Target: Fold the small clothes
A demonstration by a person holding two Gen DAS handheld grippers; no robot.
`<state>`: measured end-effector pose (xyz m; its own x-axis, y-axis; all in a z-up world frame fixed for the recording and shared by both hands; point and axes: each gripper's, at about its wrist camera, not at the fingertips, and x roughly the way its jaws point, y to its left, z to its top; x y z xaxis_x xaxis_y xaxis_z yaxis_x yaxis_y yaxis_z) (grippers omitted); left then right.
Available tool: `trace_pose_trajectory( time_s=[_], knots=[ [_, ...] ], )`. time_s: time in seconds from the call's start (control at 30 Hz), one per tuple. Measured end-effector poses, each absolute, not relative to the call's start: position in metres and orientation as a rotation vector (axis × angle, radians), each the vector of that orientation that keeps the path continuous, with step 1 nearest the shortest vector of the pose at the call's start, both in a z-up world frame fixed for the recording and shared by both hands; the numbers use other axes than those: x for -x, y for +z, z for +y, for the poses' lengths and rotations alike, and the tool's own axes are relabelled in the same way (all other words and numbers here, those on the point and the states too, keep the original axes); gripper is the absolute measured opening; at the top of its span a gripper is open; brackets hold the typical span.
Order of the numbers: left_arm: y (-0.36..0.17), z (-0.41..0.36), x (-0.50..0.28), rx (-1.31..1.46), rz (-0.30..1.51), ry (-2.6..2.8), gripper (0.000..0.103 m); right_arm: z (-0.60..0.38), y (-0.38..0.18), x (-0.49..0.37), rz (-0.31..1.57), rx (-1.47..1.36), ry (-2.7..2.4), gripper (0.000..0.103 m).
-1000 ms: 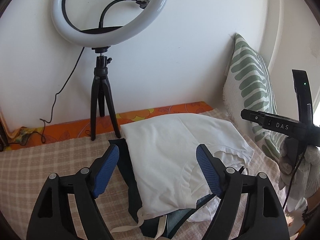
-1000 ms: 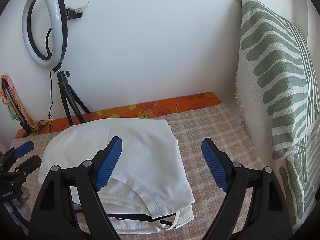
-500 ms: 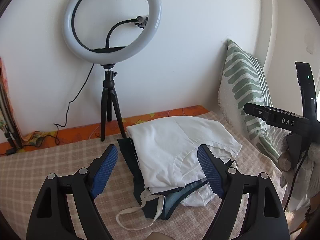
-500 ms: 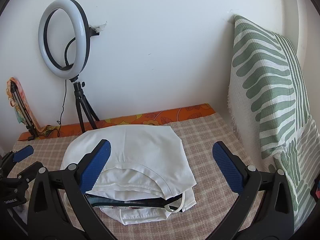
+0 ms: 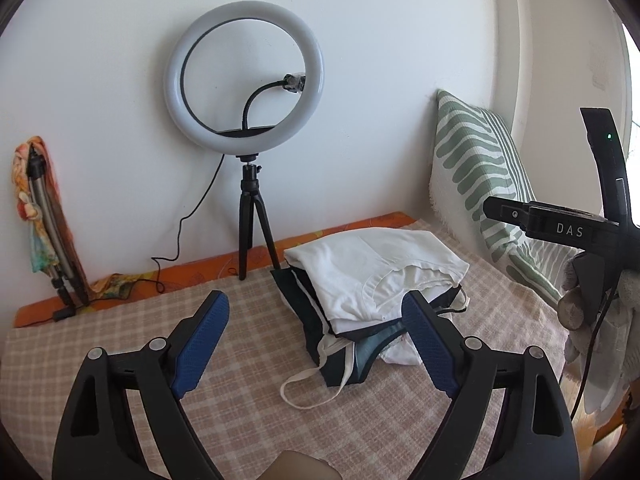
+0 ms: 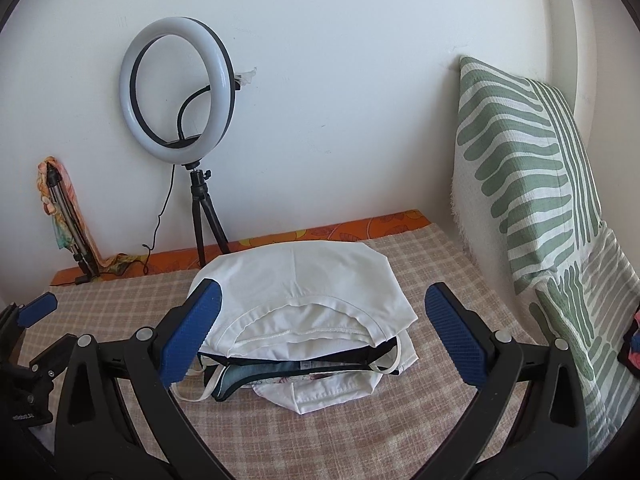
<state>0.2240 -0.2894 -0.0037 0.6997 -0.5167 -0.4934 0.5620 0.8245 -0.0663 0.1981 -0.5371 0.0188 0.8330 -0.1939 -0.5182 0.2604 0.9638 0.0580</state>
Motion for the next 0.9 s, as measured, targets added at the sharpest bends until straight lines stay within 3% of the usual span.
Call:
trace_pose_trajectory(
  time_s=[0.13,0.53,0.9],
  knots=[
    [-0.002,-0.267,-0.203,-0.126,0.484,-0.573,0.102,-0.507,0.017,-0.18,0.518,-0.107,-0.24,0.103],
    [-0.029,-0.204,-0.161,-0.144,0.515,-0.548,0.102,-0.42,-0.009,-0.143,0.462,-0.049,-0.245,0.103],
    [-0.066,-0.182,-0.146,-0.152,0.533,-0.526,0.102,-0.397,-0.05,-0.125,0.452,-0.086,-0.272,0.103]
  ],
)
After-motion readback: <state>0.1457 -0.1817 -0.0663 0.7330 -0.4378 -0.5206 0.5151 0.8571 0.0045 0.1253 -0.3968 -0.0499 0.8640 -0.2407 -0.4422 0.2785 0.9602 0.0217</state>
